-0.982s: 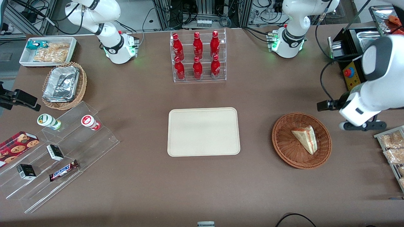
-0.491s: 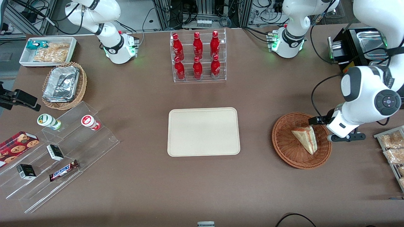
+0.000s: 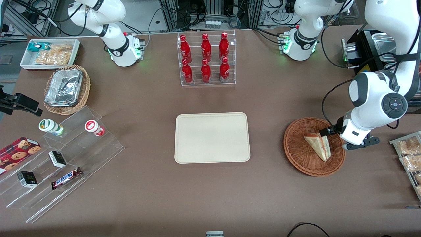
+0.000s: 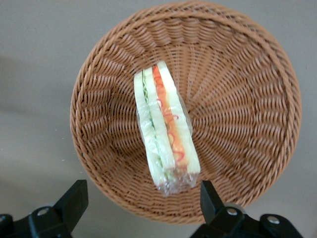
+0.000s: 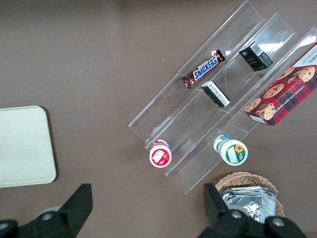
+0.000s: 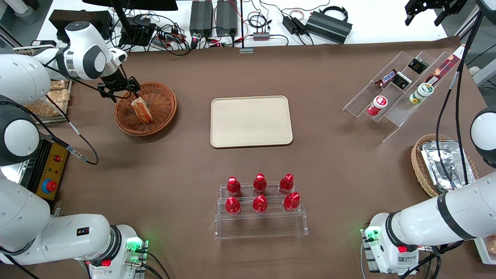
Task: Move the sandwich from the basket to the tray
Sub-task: 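Lower the left gripper and close it on the wrapped sandwich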
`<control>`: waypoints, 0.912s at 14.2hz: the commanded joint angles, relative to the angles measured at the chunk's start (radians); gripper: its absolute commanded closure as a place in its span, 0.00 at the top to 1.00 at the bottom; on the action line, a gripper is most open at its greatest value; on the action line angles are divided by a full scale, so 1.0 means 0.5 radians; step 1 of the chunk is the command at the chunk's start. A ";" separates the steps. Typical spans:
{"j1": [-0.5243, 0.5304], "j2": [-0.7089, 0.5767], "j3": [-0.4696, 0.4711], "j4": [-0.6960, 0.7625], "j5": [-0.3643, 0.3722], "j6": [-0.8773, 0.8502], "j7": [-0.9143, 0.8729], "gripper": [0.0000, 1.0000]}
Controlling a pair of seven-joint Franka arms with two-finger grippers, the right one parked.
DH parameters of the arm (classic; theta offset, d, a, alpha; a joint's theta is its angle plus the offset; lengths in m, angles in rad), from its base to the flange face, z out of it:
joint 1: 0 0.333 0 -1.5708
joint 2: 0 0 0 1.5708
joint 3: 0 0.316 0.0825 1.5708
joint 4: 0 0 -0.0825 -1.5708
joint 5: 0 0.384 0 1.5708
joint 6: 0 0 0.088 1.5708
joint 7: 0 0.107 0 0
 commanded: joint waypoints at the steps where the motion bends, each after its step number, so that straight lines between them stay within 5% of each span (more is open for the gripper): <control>1: -0.005 -0.037 -0.012 -0.183 0.018 0.255 -0.256 1.00; 11: -0.035 0.215 -0.024 -0.211 0.015 0.637 -1.042 1.00; 13: -0.035 0.224 -0.024 -0.205 0.012 0.624 -1.048 0.78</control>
